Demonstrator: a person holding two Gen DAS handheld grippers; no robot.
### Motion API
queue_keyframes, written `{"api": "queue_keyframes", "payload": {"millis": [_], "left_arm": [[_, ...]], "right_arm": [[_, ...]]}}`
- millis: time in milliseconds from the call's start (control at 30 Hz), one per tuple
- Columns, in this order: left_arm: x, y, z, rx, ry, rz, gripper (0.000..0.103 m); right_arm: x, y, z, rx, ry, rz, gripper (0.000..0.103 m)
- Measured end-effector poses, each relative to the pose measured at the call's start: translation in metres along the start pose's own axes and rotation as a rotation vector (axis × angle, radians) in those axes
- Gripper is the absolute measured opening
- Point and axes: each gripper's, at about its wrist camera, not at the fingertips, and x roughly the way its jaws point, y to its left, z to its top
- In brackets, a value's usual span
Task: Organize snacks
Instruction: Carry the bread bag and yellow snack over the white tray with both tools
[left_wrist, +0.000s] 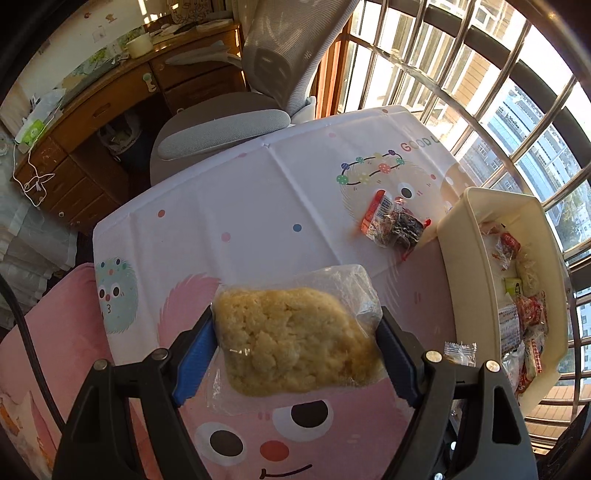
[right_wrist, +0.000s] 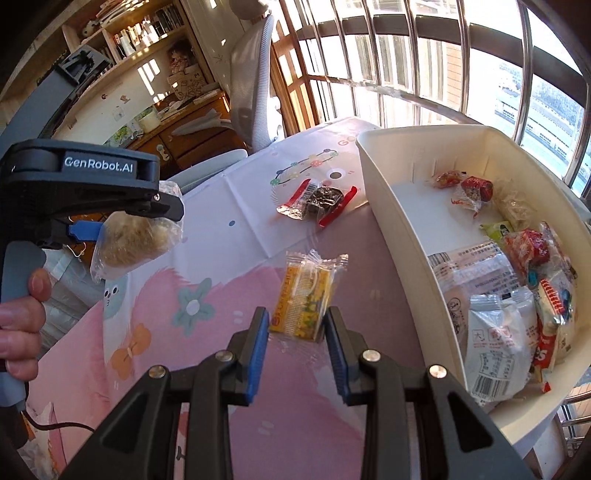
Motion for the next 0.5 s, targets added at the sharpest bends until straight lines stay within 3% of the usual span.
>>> {"api": "queue_keyframes", "payload": {"millis": [300, 500], "left_arm": [[-0.057, -0.026, -0.058, 0.065, -0.120, -0.077, 0.080], [-0.081, -0.047, -0.086, 0.106, -0.171, -0.130, 0.080]], "right_arm": [[-0.065, -0.012, -0.008, -0.046, -0.080, -0.005, 0.031], [-0.091, -0.032, -0.014, -0.030, -0.085, -0.032, 0.031]]}}
